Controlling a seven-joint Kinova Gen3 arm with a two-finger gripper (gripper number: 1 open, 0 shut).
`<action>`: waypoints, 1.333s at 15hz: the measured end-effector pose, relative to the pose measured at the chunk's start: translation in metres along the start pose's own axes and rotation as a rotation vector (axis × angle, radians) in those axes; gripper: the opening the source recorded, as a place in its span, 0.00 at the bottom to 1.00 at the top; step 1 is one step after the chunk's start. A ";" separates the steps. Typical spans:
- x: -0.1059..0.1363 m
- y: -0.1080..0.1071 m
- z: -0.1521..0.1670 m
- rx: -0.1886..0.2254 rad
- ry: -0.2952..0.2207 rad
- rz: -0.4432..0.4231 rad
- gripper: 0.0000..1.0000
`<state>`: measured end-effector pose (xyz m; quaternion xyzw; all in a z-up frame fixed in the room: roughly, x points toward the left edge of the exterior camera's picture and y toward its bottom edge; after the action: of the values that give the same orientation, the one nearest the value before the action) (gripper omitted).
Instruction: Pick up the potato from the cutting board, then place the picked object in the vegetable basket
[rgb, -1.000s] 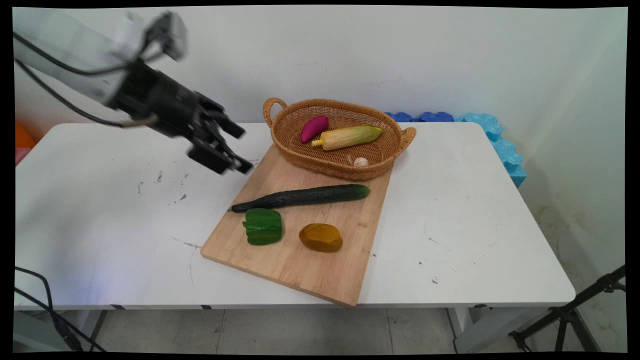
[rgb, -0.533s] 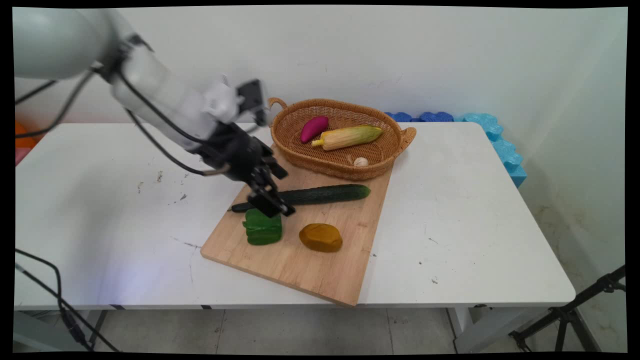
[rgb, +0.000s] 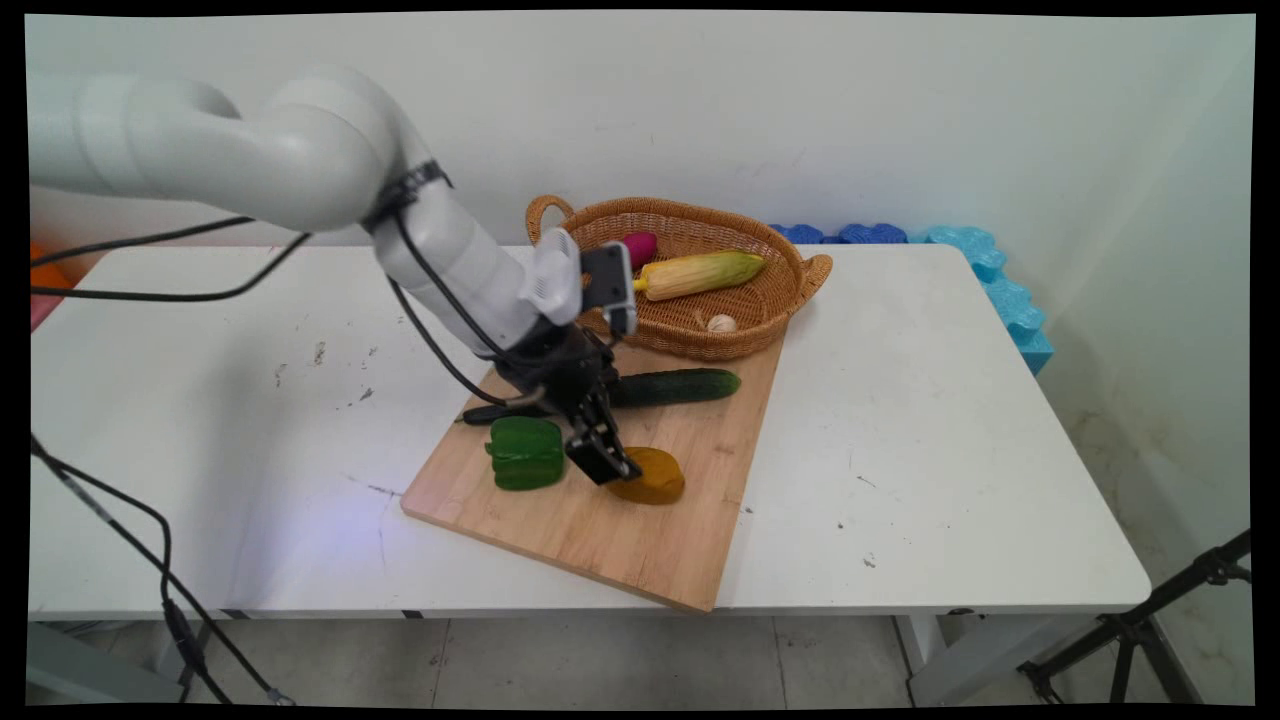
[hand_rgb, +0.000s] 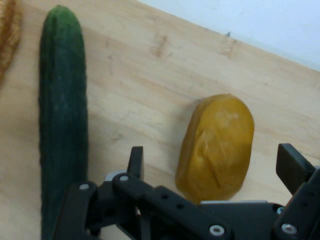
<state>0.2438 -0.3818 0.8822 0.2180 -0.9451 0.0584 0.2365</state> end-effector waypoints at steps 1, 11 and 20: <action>0.003 0.000 0.009 -0.006 -0.006 0.013 1.00; 0.012 -0.001 0.055 -0.034 -0.058 0.093 1.00; 0.024 -0.003 0.056 -0.019 -0.042 0.121 0.00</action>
<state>0.2026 -0.4054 0.8436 0.1593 -0.9618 0.0589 0.2149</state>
